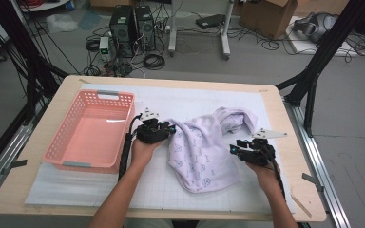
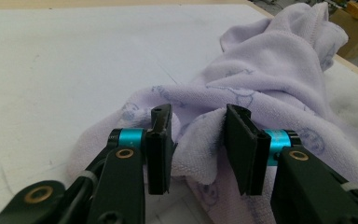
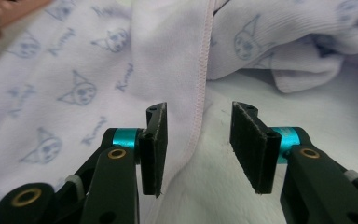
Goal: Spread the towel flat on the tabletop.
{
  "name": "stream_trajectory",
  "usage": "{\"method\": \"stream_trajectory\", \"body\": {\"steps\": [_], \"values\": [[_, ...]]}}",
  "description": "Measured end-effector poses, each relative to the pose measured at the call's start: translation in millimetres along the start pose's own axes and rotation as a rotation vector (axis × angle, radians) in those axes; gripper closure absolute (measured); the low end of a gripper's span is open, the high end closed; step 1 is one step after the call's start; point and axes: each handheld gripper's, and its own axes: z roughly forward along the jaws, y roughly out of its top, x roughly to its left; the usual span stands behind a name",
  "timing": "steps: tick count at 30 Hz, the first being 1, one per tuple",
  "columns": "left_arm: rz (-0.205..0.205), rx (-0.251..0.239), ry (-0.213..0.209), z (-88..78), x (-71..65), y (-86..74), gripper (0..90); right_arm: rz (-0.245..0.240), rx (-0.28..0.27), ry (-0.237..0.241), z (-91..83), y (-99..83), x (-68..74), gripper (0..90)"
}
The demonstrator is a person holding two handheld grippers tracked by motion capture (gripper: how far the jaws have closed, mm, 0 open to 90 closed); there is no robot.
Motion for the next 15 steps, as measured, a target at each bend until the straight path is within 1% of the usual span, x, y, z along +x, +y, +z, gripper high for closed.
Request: {"method": "stream_trajectory", "body": {"steps": [1,3,4,5,7,8,9,10,11,13,14,15], "values": [[0.000,0.000,0.001,0.4,-0.9,-0.6,61.1,0.000,0.006,-0.006,7.1,0.9,1.0,55.1],[0.003,-0.002,0.000,0.0,-2.0,-1.8,60.5,0.005,0.035,-0.020,21.6,3.1,3.2,54.2],[0.006,-0.001,-0.001,-0.5,-2.2,-2.3,60.3,-0.006,0.053,-0.025,28.8,3.8,5.1,54.8],[0.006,0.000,-0.001,-0.9,-1.9,-2.8,60.3,-0.018,0.078,-0.033,34.8,4.2,7.9,57.3],[0.003,-0.002,-0.002,-1.9,-1.0,-3.5,60.0,-0.050,0.122,-0.038,43.6,3.0,12.9,69.1],[0.000,-0.003,-0.002,-2.3,-1.0,-4.0,59.7,-0.074,0.126,0.006,41.0,3.2,15.2,85.8],[0.003,0.000,-0.004,-3.3,-0.7,-4.4,59.7,-0.074,0.126,0.006,41.0,3.2,15.2,85.8],[0.005,-0.002,-0.001,-3.9,-1.0,-4.9,59.5,-0.092,0.132,-0.002,37.8,2.5,16.9,86.3],[0.009,-0.002,0.000,-4.5,-1.2,-5.5,59.4,-0.102,0.125,0.007,33.1,0.8,16.7,86.4],[0.017,-0.004,-0.001,-5.9,-1.4,-6.1,59.0,-0.087,0.102,0.008,19.2,-4.2,13.9,86.5],[0.025,-0.017,-0.004,-6.9,-1.7,-6.3,58.9,-0.085,0.074,0.005,1.0,-10.3,9.8,86.4],[0.029,-0.032,-0.006,-7.9,-2.0,-6.3,58.9,-0.085,0.074,0.005,1.0,-10.3,9.8,86.4]]}}
